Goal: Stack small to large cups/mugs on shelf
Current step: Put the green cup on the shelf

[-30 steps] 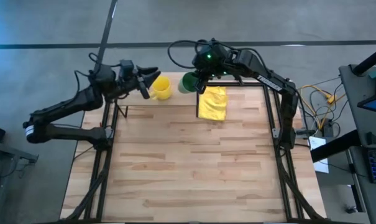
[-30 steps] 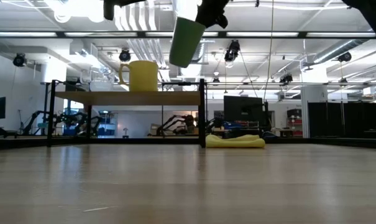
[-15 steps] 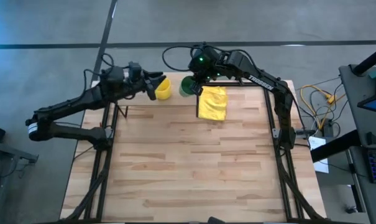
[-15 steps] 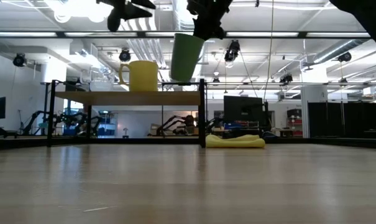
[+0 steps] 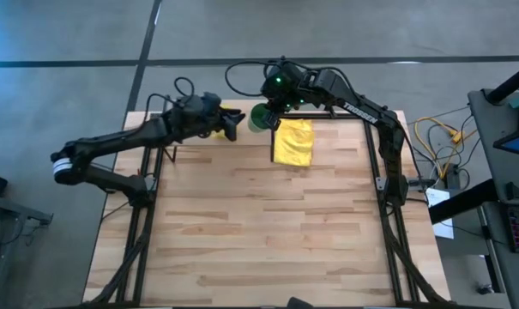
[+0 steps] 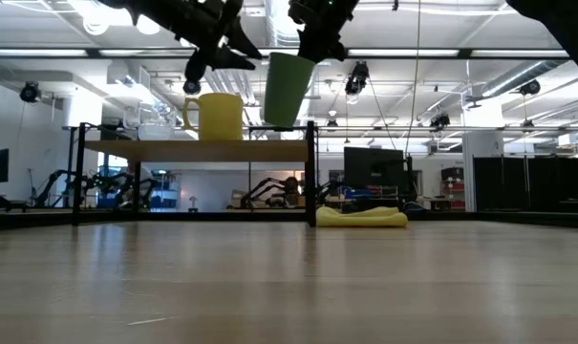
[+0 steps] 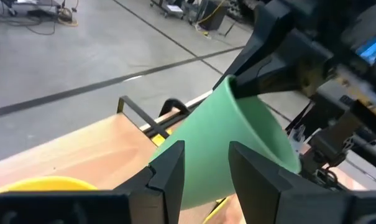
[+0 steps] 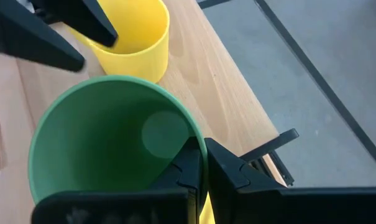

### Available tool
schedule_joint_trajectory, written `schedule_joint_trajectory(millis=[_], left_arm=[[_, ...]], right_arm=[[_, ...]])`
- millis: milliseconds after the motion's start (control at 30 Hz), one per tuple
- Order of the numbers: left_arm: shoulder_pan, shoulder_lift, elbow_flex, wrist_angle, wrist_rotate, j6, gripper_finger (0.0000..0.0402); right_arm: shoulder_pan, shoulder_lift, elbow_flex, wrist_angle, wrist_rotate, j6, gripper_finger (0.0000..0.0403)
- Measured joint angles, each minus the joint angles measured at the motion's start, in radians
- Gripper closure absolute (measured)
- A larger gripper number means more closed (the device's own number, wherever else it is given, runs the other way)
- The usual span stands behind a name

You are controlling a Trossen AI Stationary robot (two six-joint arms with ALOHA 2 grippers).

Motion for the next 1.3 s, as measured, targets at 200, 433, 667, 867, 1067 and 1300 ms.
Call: schedule_joint_trajectory(millis=[200,433,667,867,1067,1300], left_arm=[[0.000,0.035,0.000,0.000,0.006,-0.002,0.0290],[0.000,0.067,0.007,0.017,0.054,-0.033,0.0290],[0.001,0.079,0.006,0.041,0.087,-0.054,0.0290],[0.001,0.070,0.006,0.041,0.102,-0.055,0.0290],[0.000,0.062,0.006,0.047,0.126,-0.055,0.0290],[-0.001,0.060,0.005,0.041,0.133,-0.054,0.0290]], right_arm=[[0.000,0.000,0.000,0.000,-0.001,-0.001,0.0394],[-0.001,-0.001,0.000,-0.001,0.000,-0.007,0.0394],[-0.002,-0.003,0.000,0.007,0.003,-0.020,0.0394],[-0.005,-0.003,0.000,0.051,-0.016,-0.033,0.0394],[-0.018,-0.003,-0.001,0.099,-0.026,-0.030,0.0394],[-0.026,-0.002,-0.001,0.105,-0.077,-0.019,0.0394]])
